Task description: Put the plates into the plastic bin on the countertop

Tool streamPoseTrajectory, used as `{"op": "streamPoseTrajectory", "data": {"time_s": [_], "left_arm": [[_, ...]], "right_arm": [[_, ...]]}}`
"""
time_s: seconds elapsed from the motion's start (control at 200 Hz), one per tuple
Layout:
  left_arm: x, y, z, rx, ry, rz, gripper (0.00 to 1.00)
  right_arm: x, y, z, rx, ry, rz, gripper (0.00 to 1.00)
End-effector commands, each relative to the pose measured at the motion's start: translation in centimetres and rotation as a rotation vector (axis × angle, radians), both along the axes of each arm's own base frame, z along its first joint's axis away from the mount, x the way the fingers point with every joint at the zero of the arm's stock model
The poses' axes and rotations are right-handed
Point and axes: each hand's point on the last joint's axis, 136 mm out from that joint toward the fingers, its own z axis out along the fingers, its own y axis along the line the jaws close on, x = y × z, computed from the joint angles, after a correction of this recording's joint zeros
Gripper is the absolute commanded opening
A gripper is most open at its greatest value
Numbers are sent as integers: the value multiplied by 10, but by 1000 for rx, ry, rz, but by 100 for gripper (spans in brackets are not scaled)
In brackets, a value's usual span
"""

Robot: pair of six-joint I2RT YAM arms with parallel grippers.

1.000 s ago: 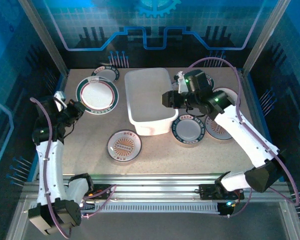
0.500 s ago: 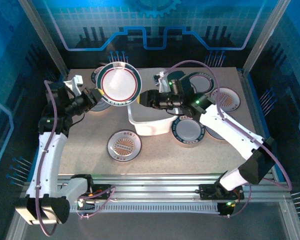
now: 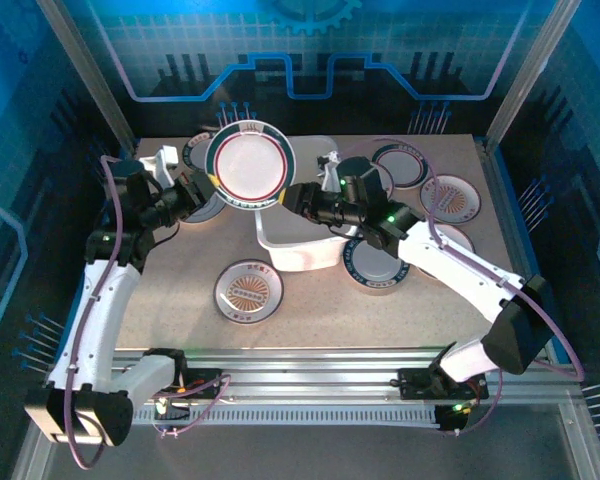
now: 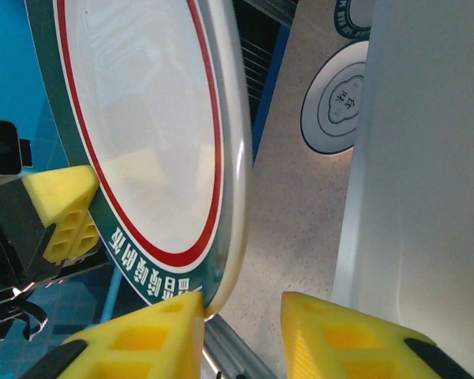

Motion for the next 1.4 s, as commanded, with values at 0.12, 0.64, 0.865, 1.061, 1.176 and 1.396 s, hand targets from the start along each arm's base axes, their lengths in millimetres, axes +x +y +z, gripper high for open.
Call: {"op": "streamPoseTrajectory", "data": {"time_s": [0.12, 0.64, 0.865, 1.061, 1.176, 1.396], "left_arm": [[1, -8, 13, -12, -61, 1, 0], [1, -20, 7, 0, -47, -3, 0], [2, -24, 5, -13, -31, -20, 0], [5, -27, 3, -14, -12, -33, 0], [8, -28, 1, -7, -3, -39, 6], [22, -23, 6, 29, -7, -37, 52]], "right_arm": [[6, -7, 20, 125, -20, -122, 29], [11, -9, 18, 201, 10, -194, 23], [13, -8, 15, 211, 19, -209, 15], [16, -9, 14, 212, 16, -237, 7], [19, -11, 12, 225, 11, -268, 2], [28, -18, 6, 212, 10, -349, 0]]}}
